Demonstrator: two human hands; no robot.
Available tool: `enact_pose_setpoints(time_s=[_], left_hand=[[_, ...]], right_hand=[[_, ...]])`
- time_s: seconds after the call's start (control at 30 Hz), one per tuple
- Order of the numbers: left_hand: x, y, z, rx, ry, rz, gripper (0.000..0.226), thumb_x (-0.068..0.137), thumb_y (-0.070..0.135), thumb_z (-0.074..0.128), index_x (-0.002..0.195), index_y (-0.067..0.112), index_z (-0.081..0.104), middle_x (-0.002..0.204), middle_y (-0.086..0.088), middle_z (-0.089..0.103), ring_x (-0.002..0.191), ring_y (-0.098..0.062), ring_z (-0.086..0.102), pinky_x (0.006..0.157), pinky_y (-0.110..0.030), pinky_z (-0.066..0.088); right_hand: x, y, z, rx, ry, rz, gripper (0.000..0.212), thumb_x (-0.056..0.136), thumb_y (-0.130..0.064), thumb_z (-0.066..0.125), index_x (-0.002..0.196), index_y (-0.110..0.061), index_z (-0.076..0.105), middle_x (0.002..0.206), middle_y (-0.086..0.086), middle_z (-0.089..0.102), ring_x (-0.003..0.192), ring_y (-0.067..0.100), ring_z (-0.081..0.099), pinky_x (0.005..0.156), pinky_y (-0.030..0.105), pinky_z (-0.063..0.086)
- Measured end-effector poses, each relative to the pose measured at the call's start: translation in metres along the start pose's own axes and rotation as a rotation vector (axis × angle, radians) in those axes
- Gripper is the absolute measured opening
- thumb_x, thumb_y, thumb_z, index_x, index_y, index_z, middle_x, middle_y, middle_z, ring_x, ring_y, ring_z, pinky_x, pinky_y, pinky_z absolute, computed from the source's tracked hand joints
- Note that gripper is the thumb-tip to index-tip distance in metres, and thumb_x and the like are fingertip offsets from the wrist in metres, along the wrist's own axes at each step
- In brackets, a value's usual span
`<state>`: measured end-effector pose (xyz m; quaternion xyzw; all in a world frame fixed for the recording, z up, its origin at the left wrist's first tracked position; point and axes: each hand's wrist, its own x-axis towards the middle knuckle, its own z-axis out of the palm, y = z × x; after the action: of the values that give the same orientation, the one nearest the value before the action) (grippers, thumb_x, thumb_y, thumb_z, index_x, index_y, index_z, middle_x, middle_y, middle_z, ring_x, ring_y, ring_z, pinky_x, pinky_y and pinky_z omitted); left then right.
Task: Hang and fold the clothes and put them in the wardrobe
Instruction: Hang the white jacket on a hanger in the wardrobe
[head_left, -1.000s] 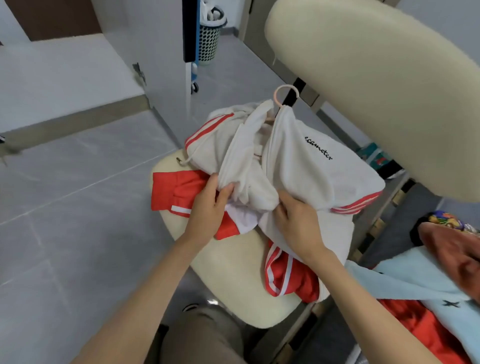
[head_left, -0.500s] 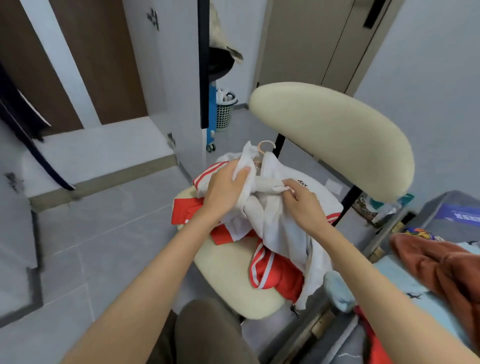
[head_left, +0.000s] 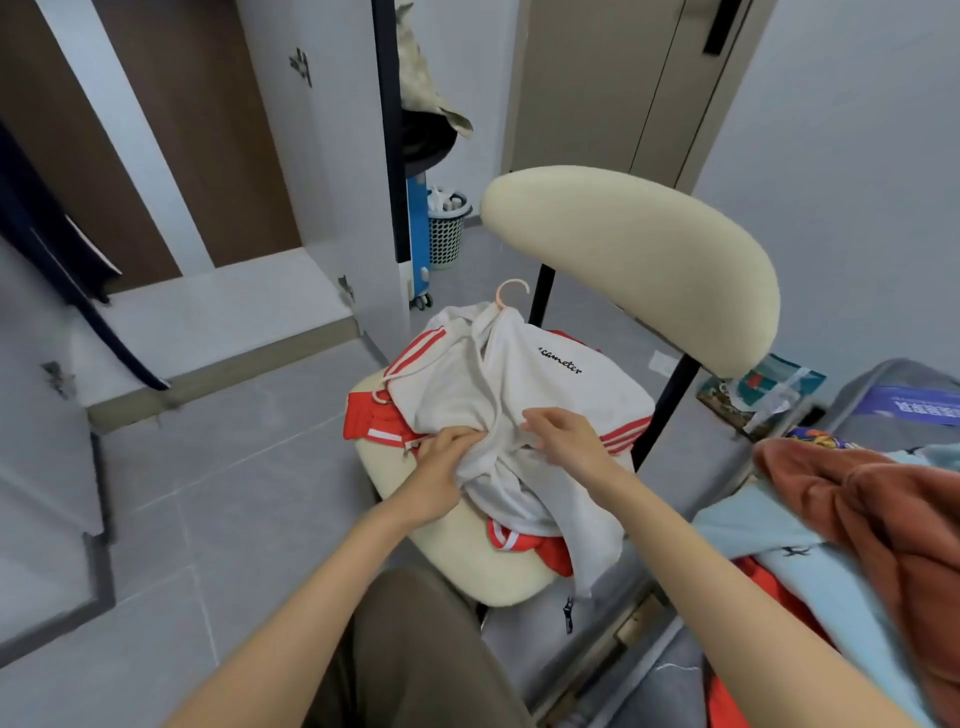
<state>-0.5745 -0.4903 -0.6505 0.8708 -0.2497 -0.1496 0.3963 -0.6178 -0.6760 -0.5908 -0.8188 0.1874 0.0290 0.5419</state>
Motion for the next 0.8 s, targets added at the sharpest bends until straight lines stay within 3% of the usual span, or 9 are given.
enact_pose_setpoints(time_s=[0.1,0.13,0.2,0.27,0.4,0.47,0.6,0.7,0.8], left_hand=[[-0.003,-0.009,0.008,0.032,0.01,0.109,0.069,0.083,-0.021,0.041,0.142,0.015,0.043,0.134,-0.009,0.04,0.124,-0.028,0.034,0.109,-0.022,0.019],[-0.004,-0.012,0.009,0.04,0.014,0.128,0.07,0.083,-0.021,0.04,0.142,0.018,0.043,0.13,-0.008,0.04,0.121,-0.026,0.035,0.109,-0.021,0.02],[-0.005,-0.02,0.009,0.063,0.01,0.13,0.073,0.085,-0.018,0.041,0.141,0.029,0.041,0.123,0.002,0.04,0.115,-0.018,0.033,0.104,-0.007,0.016],[-0.005,-0.032,0.006,0.074,0.028,0.095,0.07,0.087,-0.012,0.045,0.14,0.033,0.042,0.121,0.011,0.039,0.115,-0.01,0.032,0.1,-0.003,0.014],[0.004,-0.048,-0.007,0.103,0.053,0.042,0.046,0.085,0.002,0.058,0.128,0.017,0.046,0.123,0.007,0.047,0.119,-0.014,0.044,0.097,-0.02,0.031],[0.016,-0.046,-0.012,0.106,0.02,0.025,0.037,0.084,0.007,0.062,0.119,0.012,0.049,0.119,-0.001,0.053,0.113,-0.019,0.05,0.093,-0.028,0.04],[0.035,-0.032,-0.013,0.194,0.087,0.015,0.005,0.096,0.017,0.051,0.099,0.013,0.049,0.102,-0.002,0.051,0.101,-0.024,0.05,0.082,-0.037,0.042],[0.034,-0.023,-0.016,0.135,0.219,0.043,0.015,0.102,0.019,0.041,0.097,0.012,0.053,0.101,-0.003,0.057,0.099,-0.022,0.053,0.084,-0.036,0.044],[0.028,-0.003,-0.027,0.057,0.384,0.167,0.019,0.102,0.016,0.04,0.099,0.01,0.058,0.097,0.0,0.06,0.092,-0.014,0.053,0.082,-0.029,0.043]], right_hand=[[0.01,-0.017,0.02,-0.054,-0.075,0.059,0.053,0.092,-0.045,0.056,0.082,0.008,0.058,0.075,0.018,0.055,0.073,0.017,0.048,0.07,0.031,0.038],[0.015,-0.02,0.025,-0.1,-0.093,0.077,0.045,0.091,-0.039,0.06,0.067,-0.001,0.052,0.066,0.009,0.048,0.068,0.017,0.046,0.068,0.032,0.037],[0.025,-0.026,0.031,-0.198,-0.118,0.06,0.037,0.089,-0.02,0.06,0.059,-0.012,0.04,0.061,0.005,0.041,0.064,0.02,0.041,0.065,0.033,0.033],[0.032,-0.03,0.032,-0.195,-0.107,0.042,0.025,0.089,-0.01,0.054,0.066,-0.008,0.044,0.067,0.011,0.045,0.064,0.022,0.043,0.062,0.032,0.035],[0.036,-0.037,0.03,0.221,-0.12,0.065,0.021,0.098,-0.008,0.048,0.078,-0.007,0.052,0.07,0.009,0.055,0.048,0.009,0.056,0.042,0.019,0.044],[0.038,-0.039,0.028,0.355,-0.149,0.061,0.017,0.1,-0.011,0.046,0.09,-0.006,0.058,0.076,0.007,0.063,0.06,0.012,0.063,0.052,0.022,0.053],[0.043,-0.037,0.019,0.586,-0.105,0.104,0.018,0.102,-0.015,0.045,0.092,-0.011,0.059,0.078,0.003,0.065,0.064,0.014,0.063,0.06,0.024,0.057],[0.046,-0.032,0.012,0.697,0.048,0.164,0.018,0.102,-0.016,0.045,0.089,-0.016,0.057,0.077,0.001,0.062,0.061,0.011,0.059,0.055,0.021,0.054],[0.051,-0.033,0.009,0.733,0.156,0.191,0.018,0.102,-0.018,0.044,0.087,-0.02,0.054,0.077,0.0,0.057,0.059,0.01,0.048,0.051,0.02,0.039]])
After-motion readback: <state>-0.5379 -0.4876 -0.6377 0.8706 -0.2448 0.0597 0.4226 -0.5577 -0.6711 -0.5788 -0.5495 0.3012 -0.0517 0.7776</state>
